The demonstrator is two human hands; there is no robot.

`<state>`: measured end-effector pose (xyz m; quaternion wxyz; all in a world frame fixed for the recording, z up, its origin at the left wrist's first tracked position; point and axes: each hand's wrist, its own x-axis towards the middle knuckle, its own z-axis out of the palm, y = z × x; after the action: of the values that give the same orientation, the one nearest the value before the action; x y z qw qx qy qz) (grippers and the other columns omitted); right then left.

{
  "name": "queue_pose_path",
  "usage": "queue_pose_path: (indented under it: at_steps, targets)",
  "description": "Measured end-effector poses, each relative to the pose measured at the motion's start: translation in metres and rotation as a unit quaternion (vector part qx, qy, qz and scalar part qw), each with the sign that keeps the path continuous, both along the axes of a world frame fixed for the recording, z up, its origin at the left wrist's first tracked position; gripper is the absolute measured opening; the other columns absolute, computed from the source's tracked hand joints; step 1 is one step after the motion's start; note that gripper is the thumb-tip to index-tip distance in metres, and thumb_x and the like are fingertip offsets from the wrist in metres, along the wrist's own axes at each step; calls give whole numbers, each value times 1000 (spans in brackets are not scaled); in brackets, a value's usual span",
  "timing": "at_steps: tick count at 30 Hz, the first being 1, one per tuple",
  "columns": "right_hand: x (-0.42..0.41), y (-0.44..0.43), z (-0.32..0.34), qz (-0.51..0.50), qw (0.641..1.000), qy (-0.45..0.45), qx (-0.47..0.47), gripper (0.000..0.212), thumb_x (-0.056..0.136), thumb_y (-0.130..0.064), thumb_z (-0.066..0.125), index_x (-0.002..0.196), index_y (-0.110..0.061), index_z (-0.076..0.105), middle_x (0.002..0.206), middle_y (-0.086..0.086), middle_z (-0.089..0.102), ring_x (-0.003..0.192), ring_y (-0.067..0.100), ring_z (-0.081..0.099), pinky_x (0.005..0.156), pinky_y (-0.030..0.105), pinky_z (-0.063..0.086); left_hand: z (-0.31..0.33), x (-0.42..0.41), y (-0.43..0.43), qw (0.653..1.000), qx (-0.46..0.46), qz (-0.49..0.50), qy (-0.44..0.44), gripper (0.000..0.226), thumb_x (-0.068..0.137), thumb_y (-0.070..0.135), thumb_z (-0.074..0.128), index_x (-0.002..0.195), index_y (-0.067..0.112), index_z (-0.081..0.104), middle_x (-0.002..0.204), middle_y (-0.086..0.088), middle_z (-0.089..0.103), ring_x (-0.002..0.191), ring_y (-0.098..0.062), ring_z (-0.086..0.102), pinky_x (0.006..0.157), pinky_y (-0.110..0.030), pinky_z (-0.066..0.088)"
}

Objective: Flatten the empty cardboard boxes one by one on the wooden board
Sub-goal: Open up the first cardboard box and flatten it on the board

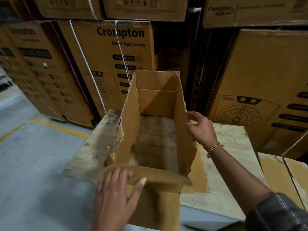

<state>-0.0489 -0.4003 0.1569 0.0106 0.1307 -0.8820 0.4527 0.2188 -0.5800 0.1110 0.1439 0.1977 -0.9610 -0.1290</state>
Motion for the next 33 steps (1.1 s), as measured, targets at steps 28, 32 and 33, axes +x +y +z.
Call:
queue_pose_path:
  at_steps: [28,32,33]
  targets:
    - [96,-4,-102,-149,917,-305,-210,22,98,-34,55,110,-20,68,104,-2,74,97,20,69,98,44,50,-6,-127,-101,864,487,105,71,46,98,58,38,119,20,52,102,1,51,99,-20,48,76,-32,32]
    - [98,-25,-87,-158,891,-305,-296,9,98,-36,56,97,-30,63,102,-6,69,93,15,65,90,35,49,44,-138,-109,845,498,9,193,26,96,54,52,102,30,60,99,6,62,101,-20,58,75,-31,43]
    - [96,-29,-87,-163,883,-317,-306,16,96,-38,58,97,-24,67,96,-1,71,86,18,66,83,35,50,57,-139,-111,848,489,-4,203,26,94,57,53,97,32,61,100,4,63,96,-19,60,75,-31,46]
